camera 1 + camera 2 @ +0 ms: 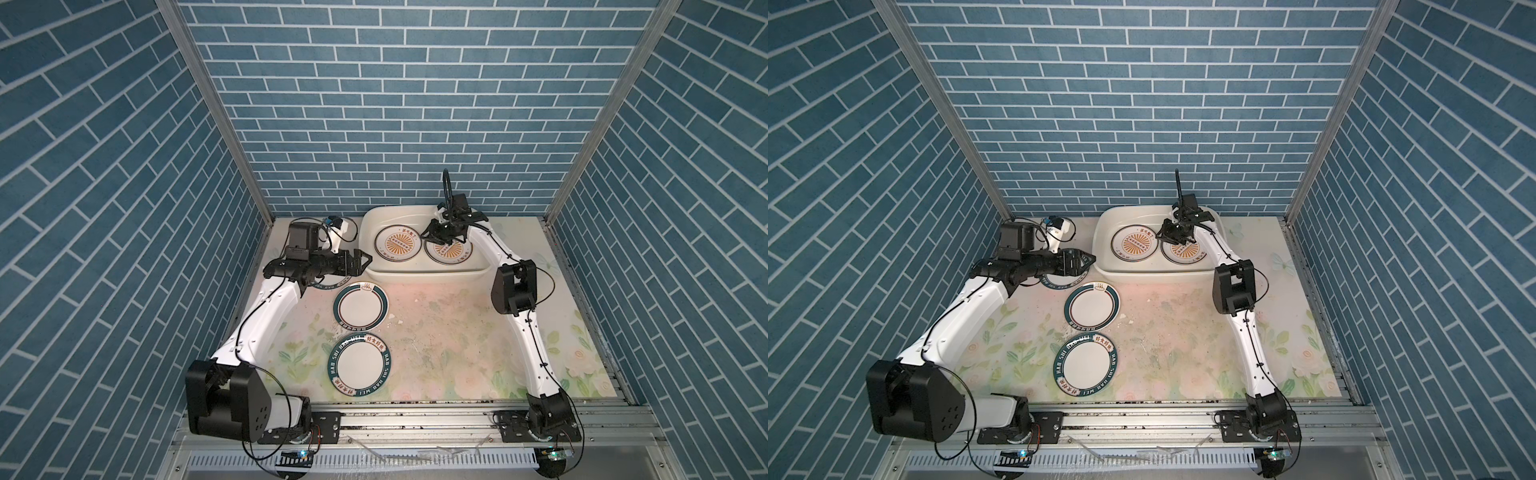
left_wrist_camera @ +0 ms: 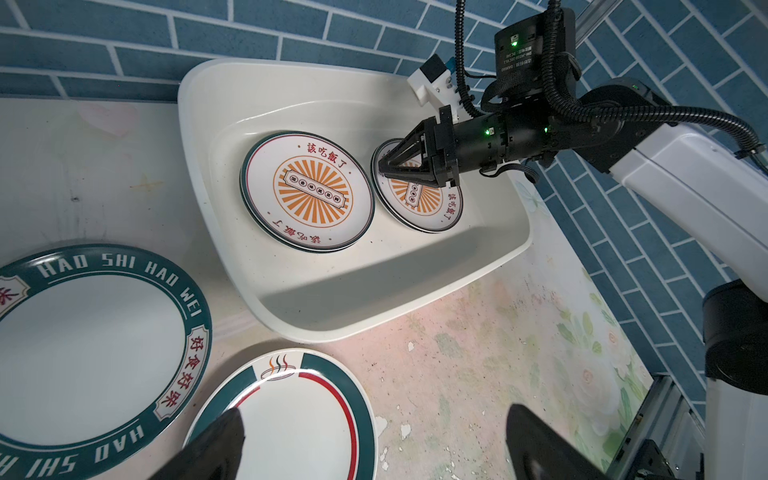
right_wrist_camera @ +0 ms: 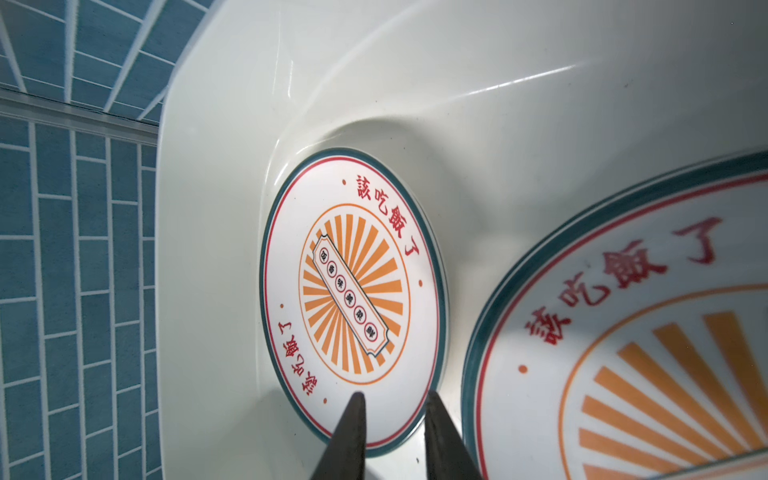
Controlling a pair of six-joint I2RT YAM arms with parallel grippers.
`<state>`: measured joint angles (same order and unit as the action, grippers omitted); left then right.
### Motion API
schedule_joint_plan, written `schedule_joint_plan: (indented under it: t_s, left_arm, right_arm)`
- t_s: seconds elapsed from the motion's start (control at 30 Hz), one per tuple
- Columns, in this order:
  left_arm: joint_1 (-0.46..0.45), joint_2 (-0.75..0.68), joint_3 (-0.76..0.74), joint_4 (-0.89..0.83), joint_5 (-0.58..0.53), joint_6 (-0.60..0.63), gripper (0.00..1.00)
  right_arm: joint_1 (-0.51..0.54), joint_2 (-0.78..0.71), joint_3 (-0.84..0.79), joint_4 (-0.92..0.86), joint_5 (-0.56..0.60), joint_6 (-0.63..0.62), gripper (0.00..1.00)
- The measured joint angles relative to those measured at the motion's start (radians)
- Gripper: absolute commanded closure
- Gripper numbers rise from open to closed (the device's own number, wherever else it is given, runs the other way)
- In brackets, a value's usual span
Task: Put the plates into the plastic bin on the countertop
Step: 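Open the right gripper and move it back to the HAO SHI HAO WEI plate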
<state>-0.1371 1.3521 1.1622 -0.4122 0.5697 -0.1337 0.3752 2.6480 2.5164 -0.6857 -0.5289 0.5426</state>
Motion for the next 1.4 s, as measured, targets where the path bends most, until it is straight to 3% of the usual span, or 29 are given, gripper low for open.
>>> schedule_joint_plan:
  t_s: [0.17, 0.27, 0.4, 0.6, 0.8, 1.03, 1.23, 1.4]
  left_arm:
    - [0.034, -0.013, -0.026, -0.003, -0.121, -0.039, 0.00]
    - [0.084, -0.040, -0.068, -0.026, -0.183, -0.096, 0.00]
    - [0.120, -0.082, -0.121, -0.086, -0.236, -0.149, 0.01]
    - [0.125, -0.129, -0.204, -0.180, -0.199, -0.208, 0.00]
    - [0.128, -0.169, -0.302, -0.227, -0.144, -0.257, 0.00]
    - [0.133, -0.150, -0.310, -0.296, -0.100, -0.255, 0.00]
    - [0.141, -0.121, -0.313, -0.340, -0.093, -0.256, 0.01]
    - [0.143, -0.110, -0.321, -0.369, -0.093, -0.267, 0.00]
  right_arm:
    - [0.000, -0.050, -0.103, 0.002, 0.031, -0.002, 0.74]
    - [0.000, -0.165, -0.246, 0.010, 0.059, -0.003, 0.74]
    - [0.001, -0.445, -0.469, 0.022, 0.086, -0.011, 0.73]
    - [0.037, -0.937, -0.756, 0.072, 0.095, -0.019, 0.73]
    - [0.198, -1.238, -1.129, 0.074, 0.090, 0.007, 0.69]
    - [0.434, -1.298, -1.453, 0.088, 0.080, 0.144, 0.67]
    - [0.595, -1.253, -1.519, 0.185, 0.099, 0.243, 0.60]
    - [0.648, -1.164, -1.575, 0.358, 0.099, 0.333, 0.60]
